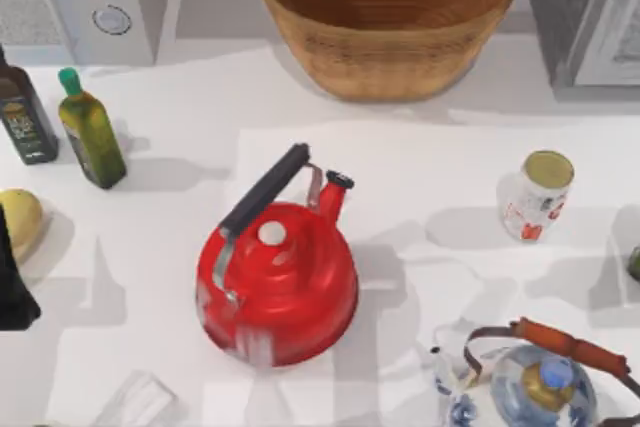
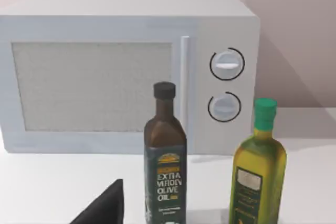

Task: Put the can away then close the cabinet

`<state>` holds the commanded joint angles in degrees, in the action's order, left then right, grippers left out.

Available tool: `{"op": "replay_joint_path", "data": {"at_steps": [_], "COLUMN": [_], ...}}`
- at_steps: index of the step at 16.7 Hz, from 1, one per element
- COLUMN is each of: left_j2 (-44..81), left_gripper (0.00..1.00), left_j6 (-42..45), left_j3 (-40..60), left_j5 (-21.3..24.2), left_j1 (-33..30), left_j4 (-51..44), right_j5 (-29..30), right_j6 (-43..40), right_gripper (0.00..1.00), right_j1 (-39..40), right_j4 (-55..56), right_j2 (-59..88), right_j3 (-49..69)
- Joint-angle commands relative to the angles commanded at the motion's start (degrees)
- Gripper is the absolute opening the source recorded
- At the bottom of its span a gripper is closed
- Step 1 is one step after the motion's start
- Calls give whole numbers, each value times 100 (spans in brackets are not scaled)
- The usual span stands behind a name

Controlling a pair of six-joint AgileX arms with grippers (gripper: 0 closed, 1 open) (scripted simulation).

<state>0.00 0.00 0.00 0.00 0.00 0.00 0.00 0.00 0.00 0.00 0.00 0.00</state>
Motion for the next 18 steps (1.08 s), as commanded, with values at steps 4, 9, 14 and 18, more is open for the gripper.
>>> {"op": "replay_joint_path", "data": {"at_steps": [4, 9, 14, 18], "left_j2": [0, 0, 0, 0], "left_gripper": [100, 100, 100, 100], "left_j6": [0, 0, 0, 0], "left_j3": [0, 0, 0, 0], "left_j5": [0, 0, 0, 0], "left_j1": [0, 0, 0, 0], "left_j4": [0, 0, 0, 0], "right_j5": [141, 923, 1870, 2484], "right_j6": [50, 394, 898, 1333], "right_gripper": [100, 100, 100, 100], "right_j1": [148, 1171, 2562, 3278], "right_j4": [147, 1077, 2295, 3170], "right_j2": [165, 1486, 3843, 6258], "right_j3": [147, 1066, 2291, 2654]}}
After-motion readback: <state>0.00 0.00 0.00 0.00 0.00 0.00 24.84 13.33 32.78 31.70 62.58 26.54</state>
